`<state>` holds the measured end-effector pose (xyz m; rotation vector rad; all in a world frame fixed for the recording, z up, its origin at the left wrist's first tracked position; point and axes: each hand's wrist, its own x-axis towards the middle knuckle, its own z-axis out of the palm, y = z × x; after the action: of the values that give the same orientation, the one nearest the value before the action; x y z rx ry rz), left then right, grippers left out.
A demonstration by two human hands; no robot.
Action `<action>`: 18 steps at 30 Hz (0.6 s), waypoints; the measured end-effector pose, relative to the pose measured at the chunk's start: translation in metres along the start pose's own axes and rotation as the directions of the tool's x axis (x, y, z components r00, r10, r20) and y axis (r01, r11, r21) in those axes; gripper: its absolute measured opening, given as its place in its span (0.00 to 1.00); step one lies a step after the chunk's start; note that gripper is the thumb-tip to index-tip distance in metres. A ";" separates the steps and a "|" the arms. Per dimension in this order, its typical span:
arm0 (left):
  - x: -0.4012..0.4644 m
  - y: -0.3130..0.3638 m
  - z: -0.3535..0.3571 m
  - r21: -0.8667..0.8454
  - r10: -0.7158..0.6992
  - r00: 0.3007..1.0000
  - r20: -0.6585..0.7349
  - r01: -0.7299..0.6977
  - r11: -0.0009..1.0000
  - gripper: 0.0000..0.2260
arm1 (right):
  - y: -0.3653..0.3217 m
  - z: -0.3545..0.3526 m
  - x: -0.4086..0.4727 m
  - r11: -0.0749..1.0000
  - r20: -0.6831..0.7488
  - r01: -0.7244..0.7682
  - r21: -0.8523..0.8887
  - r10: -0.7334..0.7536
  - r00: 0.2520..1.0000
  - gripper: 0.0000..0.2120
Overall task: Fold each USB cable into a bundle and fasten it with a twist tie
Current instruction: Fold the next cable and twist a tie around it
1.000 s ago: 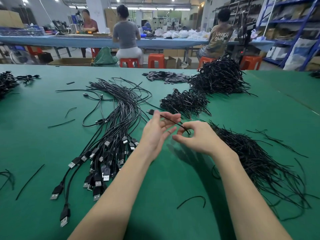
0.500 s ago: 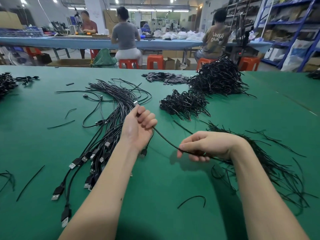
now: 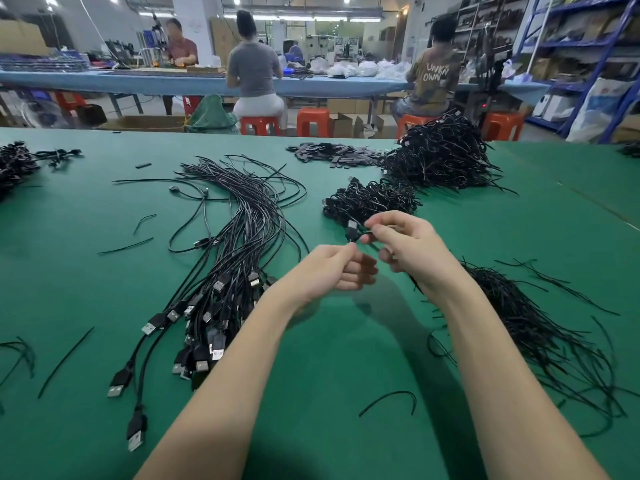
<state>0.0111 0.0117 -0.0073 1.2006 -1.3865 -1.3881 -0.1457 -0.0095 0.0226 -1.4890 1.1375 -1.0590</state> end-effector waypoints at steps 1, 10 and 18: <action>0.002 -0.001 0.001 -0.027 0.028 0.998 -0.053 -0.029 0.999 0.19 | -0.003 0.004 -0.003 0.999 0.053 0.029 -0.013 -0.028 0.998 0.08; -0.006 0.016 -0.021 -0.742 0.067 0.995 -0.069 -0.096 0.664 0.23 | 0.013 -0.005 -0.018 0.936 0.636 -0.225 -0.269 0.348 0.689 0.09; -0.019 0.013 -0.025 -0.359 -0.007 0.966 0.258 0.103 0.928 0.20 | 0.014 -0.018 -0.001 0.837 0.046 -0.082 -0.541 0.126 0.991 0.12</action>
<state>0.0383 0.0242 0.0083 0.8403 -1.1888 -1.7992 -0.1654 -0.0138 0.0116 -1.8552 1.5226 -0.6143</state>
